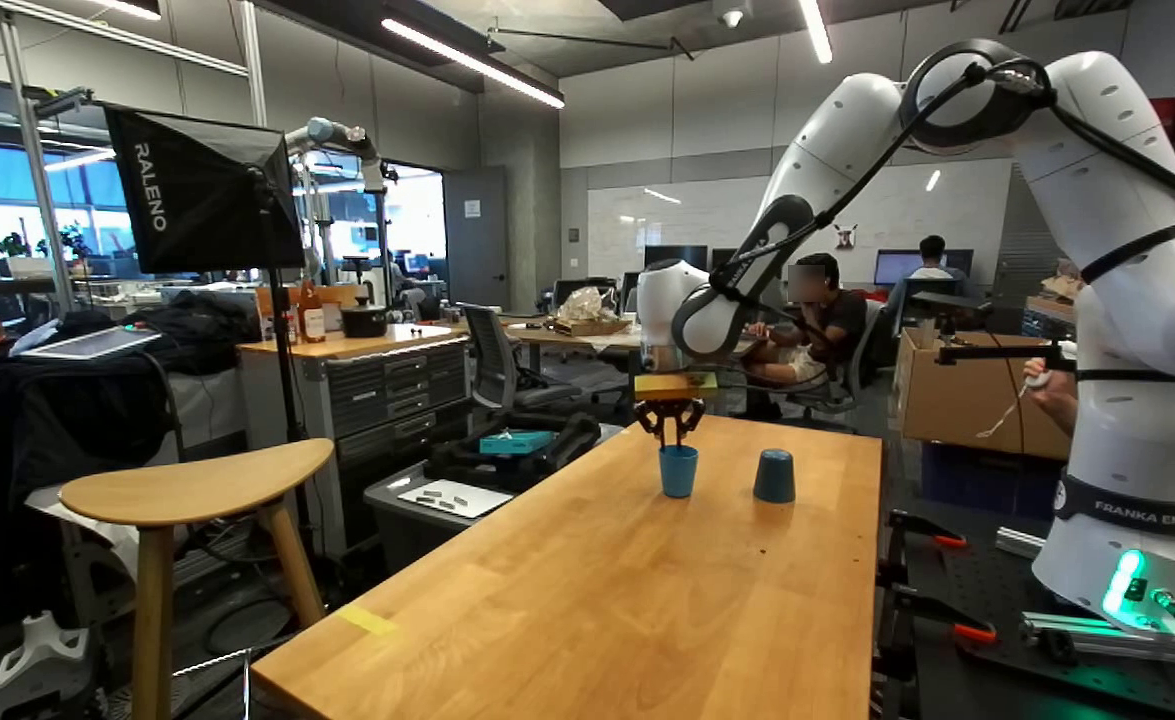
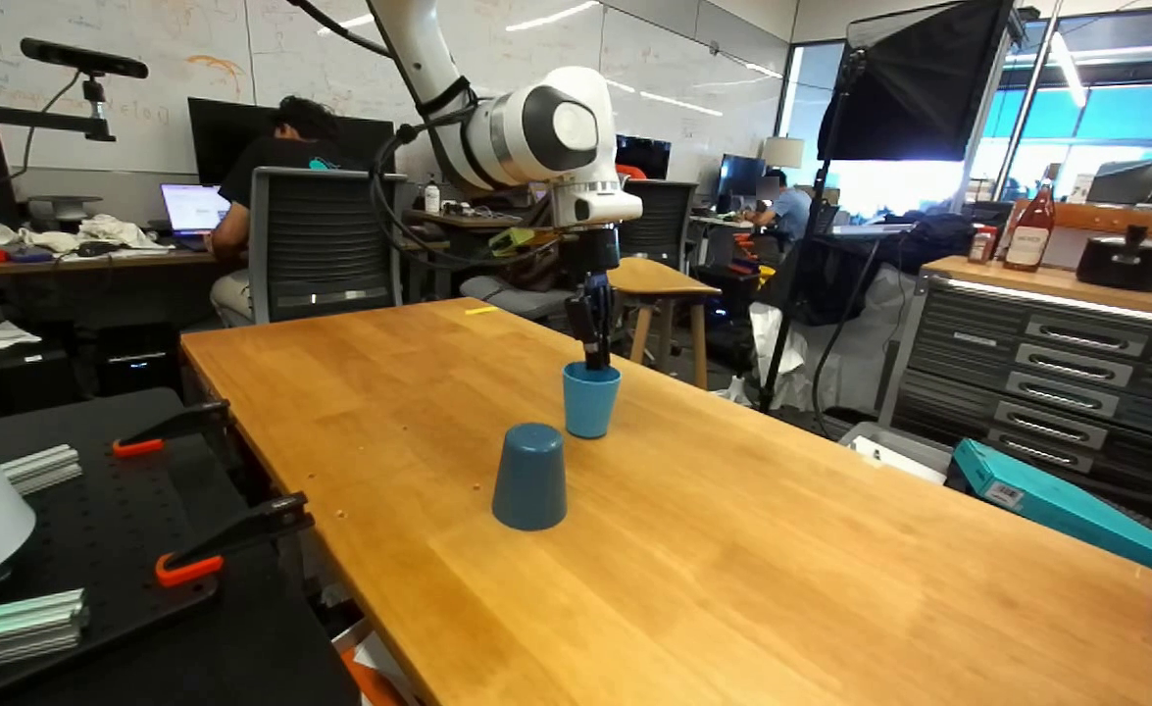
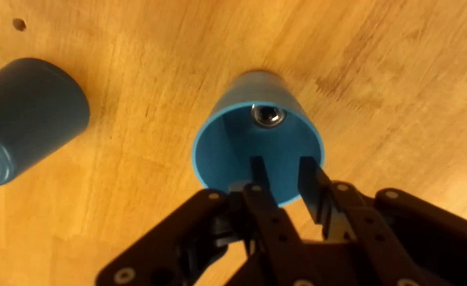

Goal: Put the metal thing in the cup

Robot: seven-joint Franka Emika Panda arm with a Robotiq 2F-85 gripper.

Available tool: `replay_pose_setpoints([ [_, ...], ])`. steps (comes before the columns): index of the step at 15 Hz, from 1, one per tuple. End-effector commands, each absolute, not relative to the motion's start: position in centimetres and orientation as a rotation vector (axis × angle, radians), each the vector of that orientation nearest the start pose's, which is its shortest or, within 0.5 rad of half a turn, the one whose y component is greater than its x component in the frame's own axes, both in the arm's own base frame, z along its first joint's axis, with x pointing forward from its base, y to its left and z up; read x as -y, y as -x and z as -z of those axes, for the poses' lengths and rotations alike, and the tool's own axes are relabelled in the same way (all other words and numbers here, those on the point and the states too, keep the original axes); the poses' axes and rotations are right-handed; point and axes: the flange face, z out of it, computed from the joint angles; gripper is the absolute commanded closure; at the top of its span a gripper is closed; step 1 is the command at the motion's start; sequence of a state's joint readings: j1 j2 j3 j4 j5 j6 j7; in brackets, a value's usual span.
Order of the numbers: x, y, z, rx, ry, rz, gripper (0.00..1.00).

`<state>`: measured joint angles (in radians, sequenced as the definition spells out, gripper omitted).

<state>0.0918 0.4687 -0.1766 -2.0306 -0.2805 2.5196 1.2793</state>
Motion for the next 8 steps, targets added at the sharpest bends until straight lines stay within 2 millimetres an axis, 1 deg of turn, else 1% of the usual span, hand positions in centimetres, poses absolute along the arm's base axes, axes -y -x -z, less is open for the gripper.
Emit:
replay_pose_setpoints([
  [1,6.0,-60.9,-23.1,-1.755,2.792,0.242,0.93],
  [3,6.1,-61.0,-23.7,-1.754,2.779,0.225,0.98],
  [5,6.0,-61.1,-24.8,-1.751,2.765,0.217,0.92],
  [6,6.2,-61.3,-25.7,-1.734,2.77,0.214,0.93],
  [7,6.3,-61.4,-26.5,-1.676,2.794,0.208,0.88],
  [8,6.6,-61.7,-27.7,-1.608,2.822,0.211,0.68],
])
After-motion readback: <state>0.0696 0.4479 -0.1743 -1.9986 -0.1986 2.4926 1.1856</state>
